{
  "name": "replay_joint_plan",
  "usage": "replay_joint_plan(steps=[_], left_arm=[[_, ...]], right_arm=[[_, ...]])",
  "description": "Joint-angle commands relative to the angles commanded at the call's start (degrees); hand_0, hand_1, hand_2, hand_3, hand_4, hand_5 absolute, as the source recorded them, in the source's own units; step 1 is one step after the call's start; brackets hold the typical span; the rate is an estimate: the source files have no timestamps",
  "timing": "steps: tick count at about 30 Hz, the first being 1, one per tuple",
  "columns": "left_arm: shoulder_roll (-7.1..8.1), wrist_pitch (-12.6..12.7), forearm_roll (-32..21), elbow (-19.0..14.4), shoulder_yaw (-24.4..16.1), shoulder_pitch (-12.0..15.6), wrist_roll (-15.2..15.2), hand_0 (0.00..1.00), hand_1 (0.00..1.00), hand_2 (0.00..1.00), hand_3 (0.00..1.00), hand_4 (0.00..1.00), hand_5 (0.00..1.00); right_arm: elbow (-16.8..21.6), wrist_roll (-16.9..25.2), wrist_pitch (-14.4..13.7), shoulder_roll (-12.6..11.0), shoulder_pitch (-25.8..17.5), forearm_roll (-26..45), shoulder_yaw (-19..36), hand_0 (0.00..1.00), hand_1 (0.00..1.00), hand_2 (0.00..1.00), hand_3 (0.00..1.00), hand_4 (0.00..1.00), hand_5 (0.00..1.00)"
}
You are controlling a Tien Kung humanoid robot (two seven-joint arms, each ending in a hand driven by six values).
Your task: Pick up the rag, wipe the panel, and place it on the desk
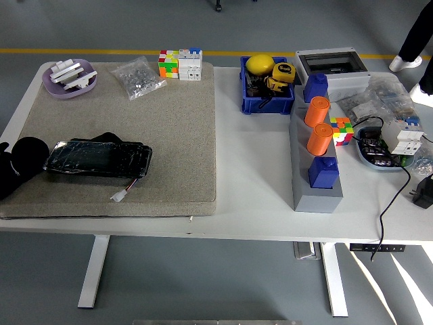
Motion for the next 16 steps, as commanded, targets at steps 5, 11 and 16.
replay_joint_plan(steps=[5,11,16], left_arm=[[-0.15,-0.1,0.0,0.1,0.1,-0.2,0.1,0.845,0.806,0.774,0.670,0.932,0.361],[-0.54,-0.1,-0.2,0.5,-0.1,-0.3,0.0,0.846,0.805,0.773,0.669,0.932,0.362],[-0.75,-0.1,0.0,0.2,0.3,-0.4,0.1,0.846,0.805,0.773,0.669,0.932,0.362]], right_arm=[[0.0,0.0,0.1,0.3,0.0,0.3,0.1,0.799,0.713,0.709,0.629,0.993,0.480],[0.0,0.2,0.1,0.6,0.0,0.6,0.2,0.802,0.714,0.712,0.609,0.992,0.481],[0.0,0.8,-0.3,1.0,-0.4,0.5,0.6,0.802,0.714,0.712,0.609,0.992,0.481]])
